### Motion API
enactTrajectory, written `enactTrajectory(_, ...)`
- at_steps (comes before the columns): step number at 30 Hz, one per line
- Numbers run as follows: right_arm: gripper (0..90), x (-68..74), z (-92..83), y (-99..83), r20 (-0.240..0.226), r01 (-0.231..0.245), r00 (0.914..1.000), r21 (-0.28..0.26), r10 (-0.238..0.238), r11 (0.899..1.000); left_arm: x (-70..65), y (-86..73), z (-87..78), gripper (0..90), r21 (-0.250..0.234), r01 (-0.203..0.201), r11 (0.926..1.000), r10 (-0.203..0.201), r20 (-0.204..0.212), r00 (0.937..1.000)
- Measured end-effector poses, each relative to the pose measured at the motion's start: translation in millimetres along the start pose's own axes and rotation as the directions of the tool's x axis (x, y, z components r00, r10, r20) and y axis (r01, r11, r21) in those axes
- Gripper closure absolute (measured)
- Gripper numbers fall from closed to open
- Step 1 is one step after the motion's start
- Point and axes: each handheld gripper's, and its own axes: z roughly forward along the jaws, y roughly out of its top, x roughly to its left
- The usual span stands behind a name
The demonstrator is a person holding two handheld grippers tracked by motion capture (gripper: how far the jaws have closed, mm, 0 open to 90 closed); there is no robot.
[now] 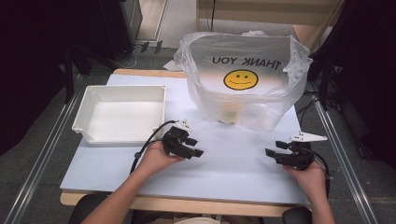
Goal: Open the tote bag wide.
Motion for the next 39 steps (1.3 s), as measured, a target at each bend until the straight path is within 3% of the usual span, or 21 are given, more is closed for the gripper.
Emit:
enactTrajectory(5,39.1,-0.3,-3.3,-2.5,0.002,-0.002,1.0000,-0.006,0.002,1.000,0.8,1.3,1.2,43.8,-0.006,0.007,1.0000,-0.007,0.003,1.0000)
enactTrajectory(12,39.8,-1.7,-5.5,-5.1,-0.004,-0.029,0.9996,-0.008,0.029,1.000,-1.1,3.4,1.9,48.5,0.006,-0.018,0.9998,0.018,-0.003,0.9998)
enactTrajectory(17,43.0,-2.5,-9.4,-4.0,0.009,-0.022,0.9997,-0.032,0.022,0.999,-2.0,3.5,0.8,58.2,0.011,-0.021,0.9997,0.020,0.010,0.9997)
enactTrajectory(19,44.0,-2.5,-9.9,-2.9,0.008,-0.015,0.9998,-0.037,0.016,0.999,-2.0,4.5,0.6,66.2,0.023,-0.014,0.9996,0.013,0.043,0.9990)
enactTrajectory(21,45.9,-4.2,-10.1,-1.0,-0.023,-0.028,0.9994,-0.021,0.027,0.999,-3.5,5.6,0.6,68.8,0.033,-0.025,0.9992,0.024,0.040,0.9989)
enactTrajectory(24,48.6,-5.7,-11.3,-0.6,-0.028,-0.040,0.9988,-0.012,0.039,0.999,-4.7,6.6,-0.3,72.9,0.031,-0.031,0.9990,0.029,0.038,0.9988)
enactTrajectory(26,49.4,-6.9,-12.8,-0.5,-0.023,-0.035,0.9992,-0.017,0.034,0.999,-3.5,8.2,-2.6,74.6,0.019,-0.022,0.9996,0.021,0.061,0.9979)
enactTrajectory(30,49.6,-8.9,-20.3,5.6,-0.007,-0.023,0.9997,-0.031,0.023,0.999,-4.4,13.9,-9.7,75.3,0.017,-0.021,0.9996,0.020,0.067,0.9975)
enactTrajectory(33,49.7,-9.7,-26.0,13.6,-0.011,-0.018,0.9998,-0.041,0.018,0.999,-7.2,21.2,-21.4,75.0,-0.016,-0.021,0.9996,0.023,0.083,0.9963)
enactTrajectory(35,49.7,-10.0,-27.8,16.2,-0.015,-0.017,0.9998,-0.041,0.016,0.999,-8.4,23.2,-24.7,75.0,-0.023,-0.023,0.9995,0.025,0.077,0.9968)
enactTrajectory(37,50.3,-10.6,-32.2,21.7,-0.017,-0.006,0.9998,-0.041,0.005,0.999,-10.9,26.2,-29.6,74.9,-0.013,-0.052,0.9986,0.052,0.046,0.9976)
enactTrajectory(39,51.0,-12.5,-36.9,26.0,-0.019,-0.002,0.9998,-0.043,0.002,0.999,-12.2,28.4,-33.6,74.3,-0.020,-0.044,0.9988,0.045,0.049,0.9977)
